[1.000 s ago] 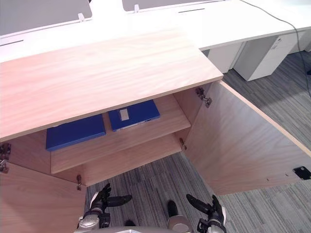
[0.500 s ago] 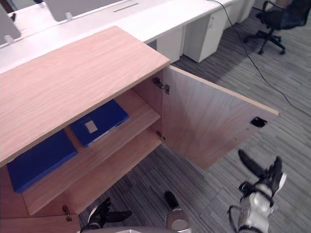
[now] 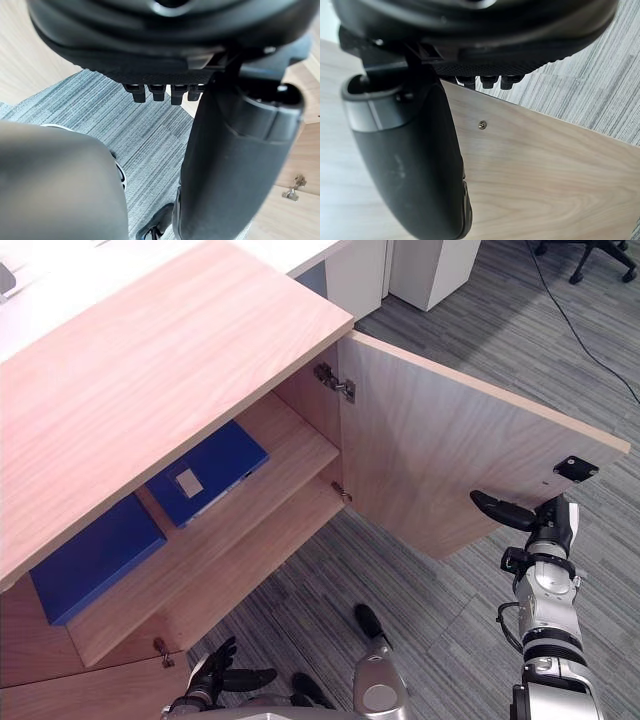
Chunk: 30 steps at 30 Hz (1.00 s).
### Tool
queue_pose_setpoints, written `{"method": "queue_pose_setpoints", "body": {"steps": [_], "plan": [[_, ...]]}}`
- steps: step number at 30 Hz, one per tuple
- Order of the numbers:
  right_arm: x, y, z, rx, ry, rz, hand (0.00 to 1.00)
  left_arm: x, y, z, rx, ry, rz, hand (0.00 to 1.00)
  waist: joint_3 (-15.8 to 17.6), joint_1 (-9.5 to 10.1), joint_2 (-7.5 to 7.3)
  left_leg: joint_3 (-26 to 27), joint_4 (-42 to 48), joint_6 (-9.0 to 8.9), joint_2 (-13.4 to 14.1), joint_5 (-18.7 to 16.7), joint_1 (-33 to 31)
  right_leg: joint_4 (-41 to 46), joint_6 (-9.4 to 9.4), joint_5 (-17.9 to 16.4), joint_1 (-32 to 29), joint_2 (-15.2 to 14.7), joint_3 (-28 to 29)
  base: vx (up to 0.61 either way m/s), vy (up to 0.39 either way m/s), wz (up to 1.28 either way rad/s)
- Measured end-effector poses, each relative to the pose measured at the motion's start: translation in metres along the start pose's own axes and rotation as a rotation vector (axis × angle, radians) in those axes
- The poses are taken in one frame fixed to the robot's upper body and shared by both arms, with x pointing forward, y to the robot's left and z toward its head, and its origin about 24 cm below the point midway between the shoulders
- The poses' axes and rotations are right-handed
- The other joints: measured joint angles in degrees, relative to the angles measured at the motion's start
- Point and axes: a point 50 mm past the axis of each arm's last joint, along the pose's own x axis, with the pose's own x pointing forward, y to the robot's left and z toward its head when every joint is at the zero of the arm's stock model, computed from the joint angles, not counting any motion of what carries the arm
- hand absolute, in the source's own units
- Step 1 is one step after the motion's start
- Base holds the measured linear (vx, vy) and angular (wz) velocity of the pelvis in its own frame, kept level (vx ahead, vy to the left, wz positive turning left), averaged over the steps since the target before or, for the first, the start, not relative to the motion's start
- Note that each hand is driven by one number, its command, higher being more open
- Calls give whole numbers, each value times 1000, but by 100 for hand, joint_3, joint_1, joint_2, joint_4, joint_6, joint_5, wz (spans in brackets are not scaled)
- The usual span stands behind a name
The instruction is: Walk over to the cabinet, pick up the folder, carry it to the office cabinet, place the folder inside the office cabinet, then close the office cabinet door
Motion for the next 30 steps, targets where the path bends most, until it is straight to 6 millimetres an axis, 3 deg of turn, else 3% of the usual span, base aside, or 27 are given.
{"method": "queue_pose_setpoints", "body": {"steps": [2,5,12,13,17,20,23,26,28,30], "plan": [[-4,-1,0,-9,-2,-7,100,1,-1,3,13,-7,-4,100,11,-5,17,-65,1,1,-5,1,-6,-5,0,0,16,-3,-57,3,-12,12],[-30,0,-9,-8,-31,1,100,2,-1,4,18,-9,1,100,26,-62,32,-197,2,4,-7,16,-7,-58,0,0,83,-23,-164,-3,-10,14],[-141,45,-46,66,5,128,100,6,-12,14,14,-33,-4,100,123,-265,-125,-195,70,4,108,30,102,-83,-64,50,227,44,-123,3,-30,-3],[-157,53,-50,71,30,176,100,7,-12,17,16,-40,-4,100,130,-279,-169,-184,91,0,127,26,103,-82,-77,67,233,56,-105,-43,-28,-10],[-232,97,-64,131,176,532,100,12,-5,23,64,-36,2,100,207,-302,-636,-147,331,-114,246,-51,56,-67,-150,105,243,124,-46,-90,-51,-8],[-265,129,-64,146,212,802,100,14,-4,26,105,-31,-5,100,210,-181,-820,-197,479,-106,309,-66,36,19,-162,104,264,153,-93,-58,-42,6],[-275,155,-58,132,181,989,100,18,-3,34,140,-46,-15,100,219,47,-852,-416,651,-53,352,-74,-37,88,-158,101,335,136,-297,-51,-34,39],[-266,189,-35,98,12,1153,100,20,7,42,180,-66,3,100,269,276,-968,-855,898,-22,371,-91,-197,166,-159,51,469,85,-719,-55,-17,69],[-248,209,-12,59,-142,1174,100,20,16,44,190,-73,38,100,288,474,-1063,-1220,1079,-6,403,-103,-409,200,-163,6,527,26,-1068,-88,-26,77],[-226,218,-6,10,-199,1148,100,19,20,44,188,-81,59,100,316,559,-1080,-1470,1181,-9,374,-122,-553,264,-163,-51,527,-13,-1308,-75,-10,78]]}}
